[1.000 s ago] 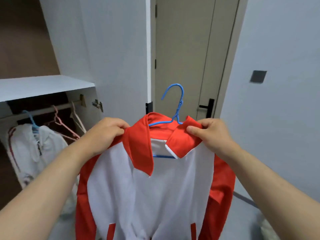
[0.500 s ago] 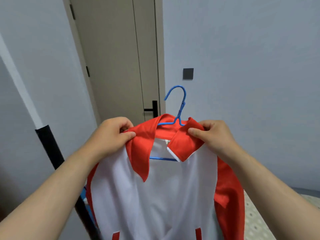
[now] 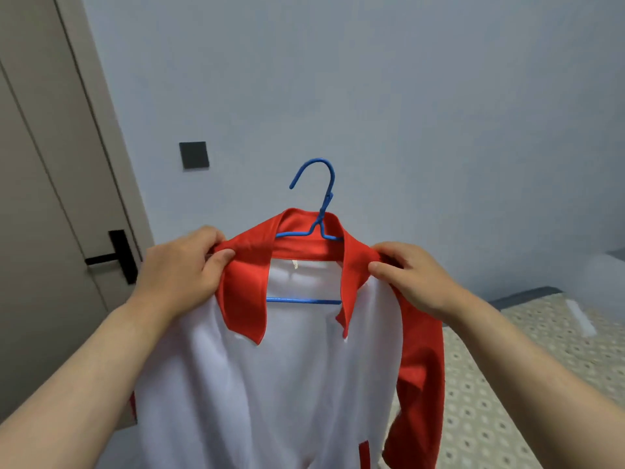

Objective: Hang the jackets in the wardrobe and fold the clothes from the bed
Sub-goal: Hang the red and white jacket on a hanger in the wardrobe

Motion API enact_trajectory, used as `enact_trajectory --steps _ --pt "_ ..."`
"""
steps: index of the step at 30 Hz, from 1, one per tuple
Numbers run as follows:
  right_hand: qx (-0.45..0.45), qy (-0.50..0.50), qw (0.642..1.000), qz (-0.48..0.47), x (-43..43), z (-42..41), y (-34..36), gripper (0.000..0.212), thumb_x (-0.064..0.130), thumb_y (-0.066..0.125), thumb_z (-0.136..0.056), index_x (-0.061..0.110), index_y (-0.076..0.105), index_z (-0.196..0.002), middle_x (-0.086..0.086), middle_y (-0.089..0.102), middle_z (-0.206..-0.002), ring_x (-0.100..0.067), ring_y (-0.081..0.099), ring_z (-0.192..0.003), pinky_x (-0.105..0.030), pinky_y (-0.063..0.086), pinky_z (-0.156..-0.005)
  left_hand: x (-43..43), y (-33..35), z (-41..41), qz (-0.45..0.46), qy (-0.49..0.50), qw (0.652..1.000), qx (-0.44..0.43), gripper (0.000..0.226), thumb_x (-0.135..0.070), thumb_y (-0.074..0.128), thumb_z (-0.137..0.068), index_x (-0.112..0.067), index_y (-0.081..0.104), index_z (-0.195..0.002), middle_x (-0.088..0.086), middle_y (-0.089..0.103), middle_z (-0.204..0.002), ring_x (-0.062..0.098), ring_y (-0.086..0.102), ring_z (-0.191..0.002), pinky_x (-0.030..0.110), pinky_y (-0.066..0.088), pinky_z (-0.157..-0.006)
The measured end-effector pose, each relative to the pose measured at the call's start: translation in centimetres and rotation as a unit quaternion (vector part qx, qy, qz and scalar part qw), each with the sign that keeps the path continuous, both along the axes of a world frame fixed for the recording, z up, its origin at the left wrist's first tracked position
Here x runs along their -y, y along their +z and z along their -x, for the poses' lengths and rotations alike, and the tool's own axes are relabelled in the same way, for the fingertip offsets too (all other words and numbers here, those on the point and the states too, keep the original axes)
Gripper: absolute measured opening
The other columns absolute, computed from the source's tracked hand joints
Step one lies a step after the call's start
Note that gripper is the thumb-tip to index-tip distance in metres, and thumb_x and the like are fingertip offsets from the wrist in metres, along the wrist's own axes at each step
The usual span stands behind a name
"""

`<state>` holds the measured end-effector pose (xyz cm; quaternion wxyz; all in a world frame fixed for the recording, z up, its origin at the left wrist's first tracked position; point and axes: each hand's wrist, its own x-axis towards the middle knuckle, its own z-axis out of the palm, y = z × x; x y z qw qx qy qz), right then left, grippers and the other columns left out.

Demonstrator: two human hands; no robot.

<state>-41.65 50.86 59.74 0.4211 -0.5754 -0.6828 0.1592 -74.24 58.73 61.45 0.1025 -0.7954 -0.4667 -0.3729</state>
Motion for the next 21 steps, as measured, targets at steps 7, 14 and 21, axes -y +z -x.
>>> enact_trajectory --steps 7,14,21 --pt "0.077 -0.236 0.968 -0.037 -5.0 -2.3 -1.6 0.029 0.029 0.063 -0.095 0.021 0.062 -0.067 0.006 0.057 -0.061 -0.009 0.050 -0.062 -0.024 0.037 -0.059 -13.4 -1.4 -5.2 0.047 -0.149 0.987 0.038 0.034 -0.048 0.047 -0.080 -0.023 0.066 -0.095 -0.004 0.066 -0.087 0.031 0.065 -0.089 0.032 0.039 -0.071" --pt "0.084 -0.368 0.926 -0.020 -5.7 -2.0 -1.4 0.023 0.030 0.067 -0.093 0.016 0.072 -0.075 0.007 0.066 -0.066 -0.010 0.058 -0.066 -0.031 0.045 -0.065 -21.0 -1.4 -10.3 0.066 -0.275 0.959 0.029 0.036 -0.049 0.047 -0.079 -0.023 0.065 -0.095 -0.004 0.066 -0.089 0.032 0.064 -0.091 0.034 0.042 -0.073" --pt "0.105 -0.467 0.878 -0.004 -2.0 -0.7 -1.8 0.030 0.037 0.067 -0.092 0.010 0.075 -0.080 -0.001 0.070 -0.073 -0.016 0.063 -0.071 -0.034 0.048 -0.067 -22.4 -1.9 -14.4 0.104 -0.390 0.914 0.030 0.036 -0.048 0.050 -0.078 -0.022 0.067 -0.096 -0.006 0.065 -0.089 0.029 0.063 -0.092 0.033 0.041 -0.075"
